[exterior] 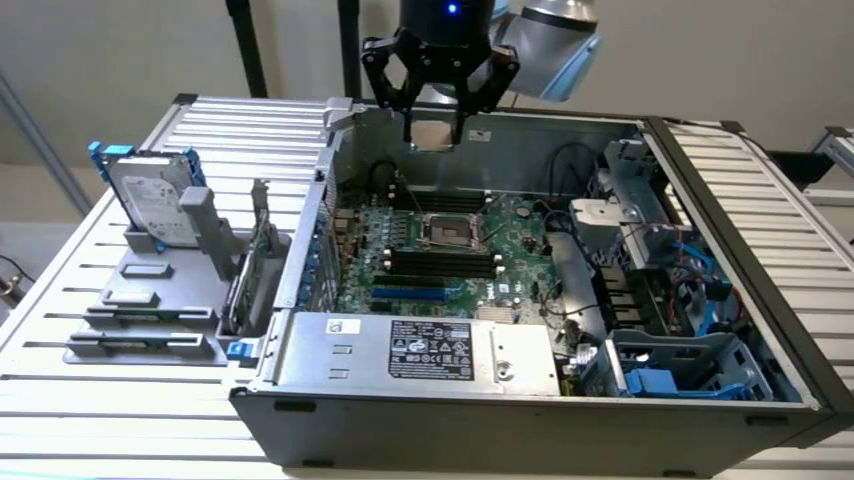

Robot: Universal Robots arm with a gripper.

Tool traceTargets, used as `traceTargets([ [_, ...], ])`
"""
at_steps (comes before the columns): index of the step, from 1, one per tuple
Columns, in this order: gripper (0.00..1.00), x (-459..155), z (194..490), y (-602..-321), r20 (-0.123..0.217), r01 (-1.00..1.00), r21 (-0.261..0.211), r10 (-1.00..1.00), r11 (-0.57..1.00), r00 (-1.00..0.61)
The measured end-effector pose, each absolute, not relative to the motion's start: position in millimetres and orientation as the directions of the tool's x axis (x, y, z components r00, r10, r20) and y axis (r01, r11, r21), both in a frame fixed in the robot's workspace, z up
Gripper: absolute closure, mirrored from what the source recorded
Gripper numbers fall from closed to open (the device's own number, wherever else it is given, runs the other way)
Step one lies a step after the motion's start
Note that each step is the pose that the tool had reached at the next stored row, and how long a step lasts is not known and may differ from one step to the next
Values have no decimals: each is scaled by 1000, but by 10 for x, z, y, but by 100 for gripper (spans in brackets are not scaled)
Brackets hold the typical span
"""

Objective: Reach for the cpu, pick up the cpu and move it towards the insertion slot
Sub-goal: 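Pick up the cpu and move it towards the insertion slot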

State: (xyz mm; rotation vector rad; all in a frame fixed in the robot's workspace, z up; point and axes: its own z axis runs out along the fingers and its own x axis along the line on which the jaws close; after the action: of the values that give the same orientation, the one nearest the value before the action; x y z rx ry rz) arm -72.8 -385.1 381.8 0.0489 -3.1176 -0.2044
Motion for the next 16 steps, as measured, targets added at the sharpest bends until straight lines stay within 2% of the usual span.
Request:
traceTargets([
  [5, 45, -581, 3772, -3733, 15, -29, 125, -31, 992, -999],
  [16, 45, -410, 3647, -3695, 15, 15, 118, 13, 993, -1000],
])
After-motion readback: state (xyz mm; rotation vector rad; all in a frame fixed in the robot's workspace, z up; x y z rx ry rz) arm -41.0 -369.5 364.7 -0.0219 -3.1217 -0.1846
